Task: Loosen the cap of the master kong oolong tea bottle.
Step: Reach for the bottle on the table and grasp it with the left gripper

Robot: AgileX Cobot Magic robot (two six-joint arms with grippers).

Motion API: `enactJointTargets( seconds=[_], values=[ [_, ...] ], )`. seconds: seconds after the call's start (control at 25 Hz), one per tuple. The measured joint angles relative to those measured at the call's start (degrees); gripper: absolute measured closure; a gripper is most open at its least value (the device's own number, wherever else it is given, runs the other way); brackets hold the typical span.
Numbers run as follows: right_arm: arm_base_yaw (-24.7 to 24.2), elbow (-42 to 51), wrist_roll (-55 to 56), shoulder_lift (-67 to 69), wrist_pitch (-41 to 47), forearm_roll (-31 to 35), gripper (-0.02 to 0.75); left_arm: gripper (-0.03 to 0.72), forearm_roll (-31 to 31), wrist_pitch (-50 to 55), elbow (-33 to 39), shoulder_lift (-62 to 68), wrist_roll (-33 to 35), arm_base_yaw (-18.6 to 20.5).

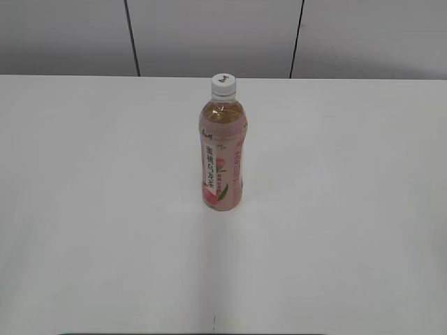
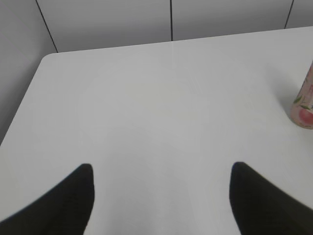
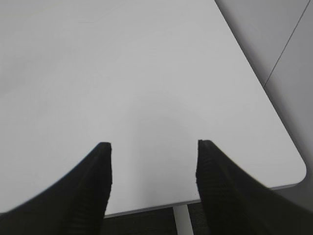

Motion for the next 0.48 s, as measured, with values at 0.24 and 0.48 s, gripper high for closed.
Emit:
enactJointTargets(
  seconds=[0.24, 0.48],
  values=[
    [0.0, 0.0, 0.0, 0.0, 0.0, 0.0, 0.318, 0.174, 0.0, 0.0, 0.0, 0.0, 0.0, 0.0],
    [0.0, 0.0, 0.0, 0.0, 0.0, 0.0, 0.318, 0.174, 0.0, 0.0, 0.0, 0.0, 0.0, 0.0]
  ],
)
